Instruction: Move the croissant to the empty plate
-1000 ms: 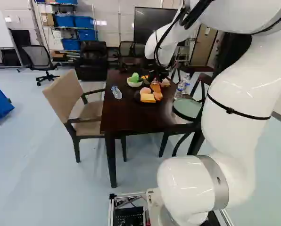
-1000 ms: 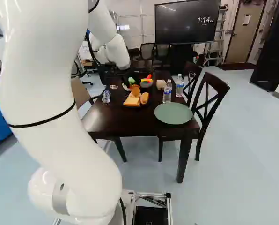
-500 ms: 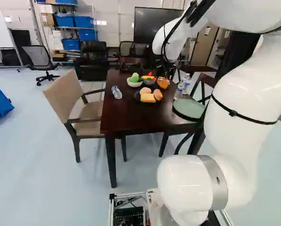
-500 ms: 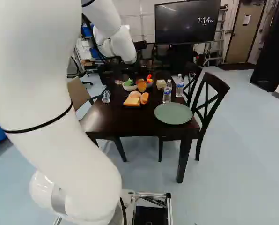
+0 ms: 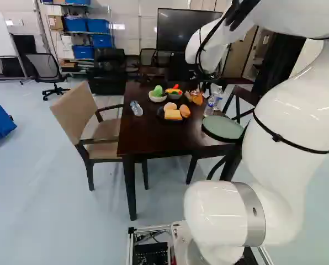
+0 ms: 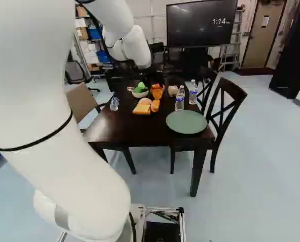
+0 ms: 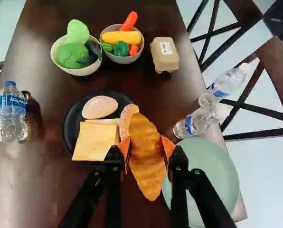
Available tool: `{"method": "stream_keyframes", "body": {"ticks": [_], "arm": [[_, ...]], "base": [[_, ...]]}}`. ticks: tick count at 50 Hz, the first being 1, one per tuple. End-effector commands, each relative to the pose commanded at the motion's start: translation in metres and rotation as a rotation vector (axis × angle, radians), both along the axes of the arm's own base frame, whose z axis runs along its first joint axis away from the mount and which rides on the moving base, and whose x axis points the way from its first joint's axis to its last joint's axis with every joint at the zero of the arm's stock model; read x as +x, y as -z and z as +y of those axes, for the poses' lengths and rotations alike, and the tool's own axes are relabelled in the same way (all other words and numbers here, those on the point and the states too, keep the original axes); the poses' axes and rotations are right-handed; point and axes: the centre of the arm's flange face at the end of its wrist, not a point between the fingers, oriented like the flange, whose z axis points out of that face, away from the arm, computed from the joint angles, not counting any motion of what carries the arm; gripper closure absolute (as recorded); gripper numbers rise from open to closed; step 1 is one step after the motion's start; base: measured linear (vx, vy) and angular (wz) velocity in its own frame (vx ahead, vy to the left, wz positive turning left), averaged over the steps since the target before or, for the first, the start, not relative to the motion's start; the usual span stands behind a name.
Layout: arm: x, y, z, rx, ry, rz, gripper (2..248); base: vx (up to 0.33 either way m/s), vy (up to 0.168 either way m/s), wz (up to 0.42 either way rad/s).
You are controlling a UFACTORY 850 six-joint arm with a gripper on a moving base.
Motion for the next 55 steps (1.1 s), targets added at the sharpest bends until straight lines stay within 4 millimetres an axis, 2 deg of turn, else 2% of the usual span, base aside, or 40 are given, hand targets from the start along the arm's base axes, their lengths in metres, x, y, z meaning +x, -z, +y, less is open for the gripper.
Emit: {"method": "stream_keyframes", "body": {"ticks": [18,55], "arm": [[-0.034,0.001,-0.007,0.0,0.028,0.001,143],[-0.084,0.002,-0.057,-0.001,0.159,-0.003,143]], "base": [[0.0,0.0,0.0],[0.0,0.0,0.0]]}}
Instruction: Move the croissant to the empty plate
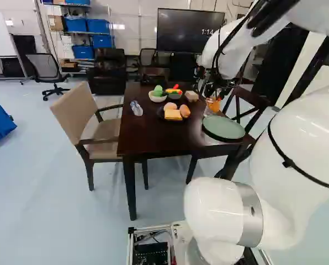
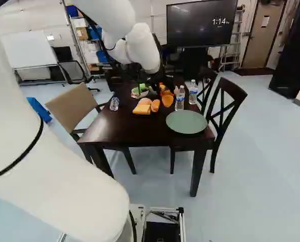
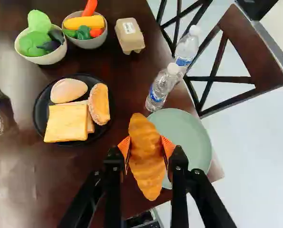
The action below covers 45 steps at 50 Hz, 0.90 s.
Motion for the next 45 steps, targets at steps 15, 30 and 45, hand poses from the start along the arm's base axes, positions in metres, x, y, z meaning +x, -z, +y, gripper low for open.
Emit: {"method": "stream_keyframes", "body": {"ticks": [15,30,45], "arm": [[-0.013,0.0,-0.023,0.0,0.059,-0.001,143],[-0.015,0.0,-0.048,0.0,0.113,0.001,143],[-0.016,-0.001,-0.074,0.001,0.165,0.002,143]], "base": [[0.0,0.0,0.0],[0.0,0.0,0.0],[0.0,0.0,0.0]]}}
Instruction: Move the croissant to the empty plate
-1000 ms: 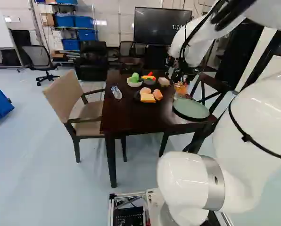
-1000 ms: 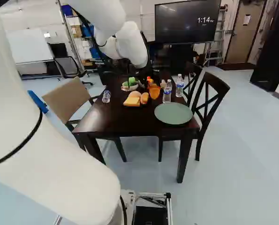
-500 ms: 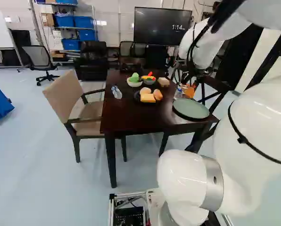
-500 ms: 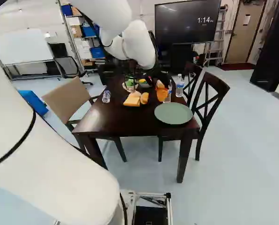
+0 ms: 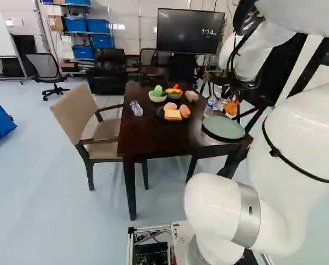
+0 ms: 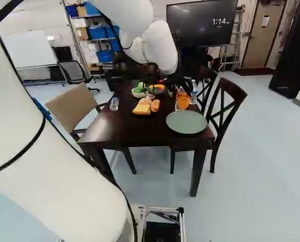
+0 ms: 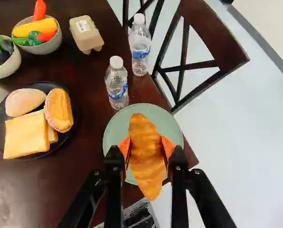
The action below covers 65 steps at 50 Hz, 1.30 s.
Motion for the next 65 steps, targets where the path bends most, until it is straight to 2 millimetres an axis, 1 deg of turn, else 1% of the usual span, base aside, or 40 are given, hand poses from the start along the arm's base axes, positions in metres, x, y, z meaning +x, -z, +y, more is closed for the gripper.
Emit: {"method": "stream_keyframes", "body": {"ticks": [7,17,65], "arm": [[0.0,0.0,-0.01,0.0,0.02,0.001,143],[0.001,0.004,-0.012,0.005,0.021,0.009,143],[0.023,0.063,-0.025,0.064,0.022,0.116,143]], "base": [[0.0,0.0,0.0],[0.0,0.0,0.0],[0.0,0.0,0.0]]}}
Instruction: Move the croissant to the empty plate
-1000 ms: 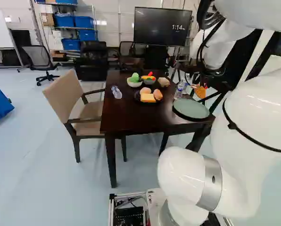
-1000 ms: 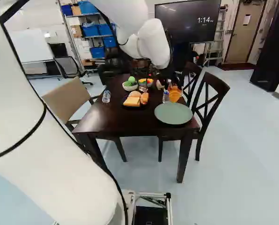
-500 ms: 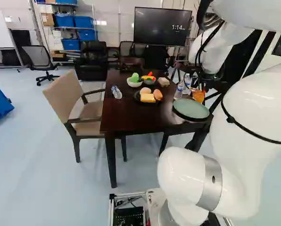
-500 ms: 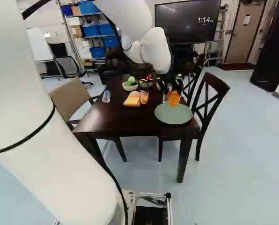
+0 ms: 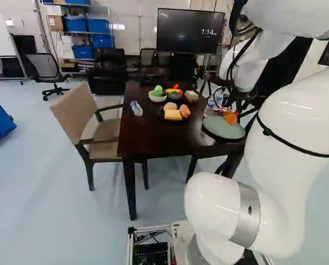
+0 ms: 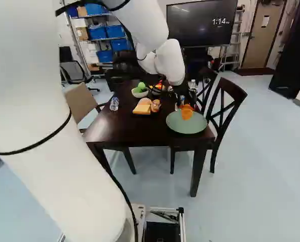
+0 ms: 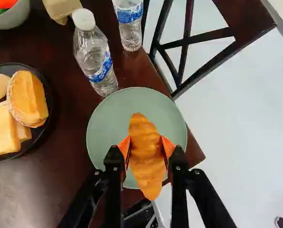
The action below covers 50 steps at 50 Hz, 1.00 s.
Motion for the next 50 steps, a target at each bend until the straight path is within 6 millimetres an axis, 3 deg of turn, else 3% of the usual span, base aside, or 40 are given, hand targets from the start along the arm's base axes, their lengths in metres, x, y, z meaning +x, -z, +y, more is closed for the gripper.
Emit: {"method": "stream_keyframes", "body": {"ticks": [30,39,40,44,45,50], "arm": [[0.015,0.039,-0.01,0.038,0.002,0.066,143],[0.015,0.039,-0.01,0.038,0.002,0.067,143],[0.015,0.039,-0.01,0.038,0.002,0.067,132],[0.015,0.039,-0.01,0.038,0.002,0.067,132],[0.015,0.039,-0.01,0.038,0.002,0.067,100],[0.015,0.039,-0.01,0.038,0.002,0.067,100]], "base": [[0.0,0.0,0.0],[0.0,0.0,0.0],[0.0,0.0,0.0],[0.0,0.0,0.0],[0.0,0.0,0.0],[0.0,0.0,0.0]]}}
